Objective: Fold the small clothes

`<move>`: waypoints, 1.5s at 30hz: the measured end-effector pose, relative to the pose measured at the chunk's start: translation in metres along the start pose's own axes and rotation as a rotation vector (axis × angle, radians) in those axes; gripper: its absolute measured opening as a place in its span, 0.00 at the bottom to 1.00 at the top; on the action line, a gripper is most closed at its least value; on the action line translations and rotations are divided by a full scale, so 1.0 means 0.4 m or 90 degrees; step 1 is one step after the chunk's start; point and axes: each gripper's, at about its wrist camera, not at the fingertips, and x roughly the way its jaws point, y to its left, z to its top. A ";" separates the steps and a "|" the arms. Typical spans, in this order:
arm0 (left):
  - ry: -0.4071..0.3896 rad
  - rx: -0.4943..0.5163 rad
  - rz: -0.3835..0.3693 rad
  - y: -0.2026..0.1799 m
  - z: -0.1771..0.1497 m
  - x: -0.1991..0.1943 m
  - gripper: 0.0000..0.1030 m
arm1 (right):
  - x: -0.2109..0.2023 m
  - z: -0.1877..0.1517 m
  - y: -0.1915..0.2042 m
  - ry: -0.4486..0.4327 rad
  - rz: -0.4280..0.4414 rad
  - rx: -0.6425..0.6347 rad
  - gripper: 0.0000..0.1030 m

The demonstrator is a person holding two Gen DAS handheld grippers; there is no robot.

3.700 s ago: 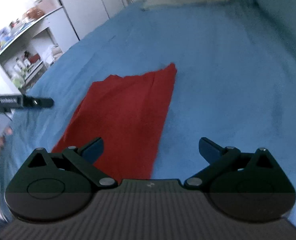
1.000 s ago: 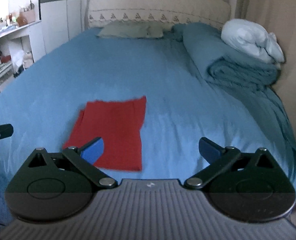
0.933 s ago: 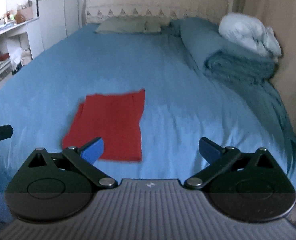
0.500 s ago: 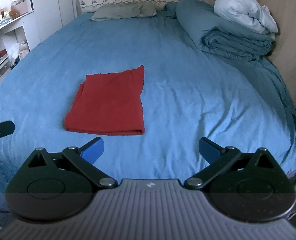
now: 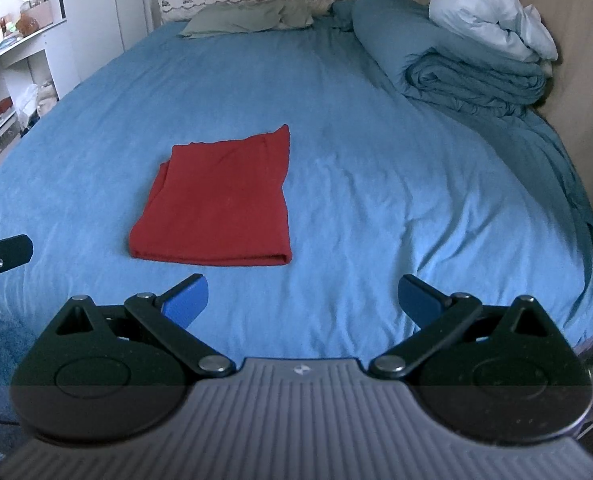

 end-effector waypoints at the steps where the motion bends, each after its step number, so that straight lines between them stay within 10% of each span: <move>1: 0.000 -0.001 0.000 0.001 -0.002 0.001 1.00 | 0.001 0.000 0.000 0.000 0.000 0.000 1.00; 45: -0.026 0.007 0.004 0.013 -0.002 -0.017 1.00 | 0.008 -0.006 0.001 0.003 0.000 0.001 1.00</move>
